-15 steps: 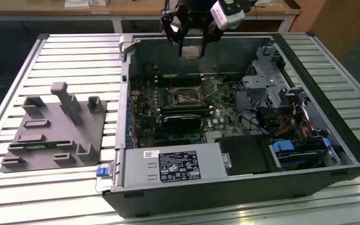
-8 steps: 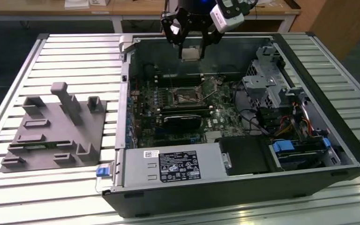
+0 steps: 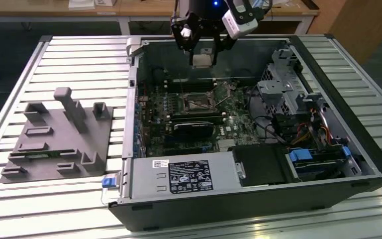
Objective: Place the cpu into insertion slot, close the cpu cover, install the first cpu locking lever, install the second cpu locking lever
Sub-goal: 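Place the cpu into insertion slot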
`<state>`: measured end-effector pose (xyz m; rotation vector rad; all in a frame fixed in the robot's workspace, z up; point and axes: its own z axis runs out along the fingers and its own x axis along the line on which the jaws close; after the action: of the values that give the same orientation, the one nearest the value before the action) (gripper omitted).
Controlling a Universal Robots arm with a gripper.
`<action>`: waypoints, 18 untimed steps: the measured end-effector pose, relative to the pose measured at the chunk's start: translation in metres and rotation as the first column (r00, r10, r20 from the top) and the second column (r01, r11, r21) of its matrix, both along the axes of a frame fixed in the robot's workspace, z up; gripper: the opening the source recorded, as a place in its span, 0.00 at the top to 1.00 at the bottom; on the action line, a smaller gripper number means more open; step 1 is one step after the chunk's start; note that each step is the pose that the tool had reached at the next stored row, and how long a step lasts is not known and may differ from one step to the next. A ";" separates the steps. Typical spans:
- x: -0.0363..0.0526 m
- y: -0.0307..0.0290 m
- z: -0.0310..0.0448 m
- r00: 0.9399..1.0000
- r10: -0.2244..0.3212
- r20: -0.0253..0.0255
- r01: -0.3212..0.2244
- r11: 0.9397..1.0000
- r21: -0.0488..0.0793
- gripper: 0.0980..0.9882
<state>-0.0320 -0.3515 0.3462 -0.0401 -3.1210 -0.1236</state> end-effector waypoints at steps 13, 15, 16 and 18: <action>-0.0001 0.0000 -0.0151 1.000 0.000 0.000 0.000 1.000 -0.001 0.50; -0.0001 0.0000 -0.0169 1.000 0.000 0.000 0.000 1.000 -0.003 0.50; -0.0001 0.0000 -0.0177 1.000 0.000 0.000 0.000 1.000 -0.004 0.50; -0.0001 0.0000 -0.0194 1.000 0.000 0.000 0.000 1.000 -0.005 0.50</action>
<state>-0.0321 -0.3516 0.3268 -0.0401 -3.1216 -0.1152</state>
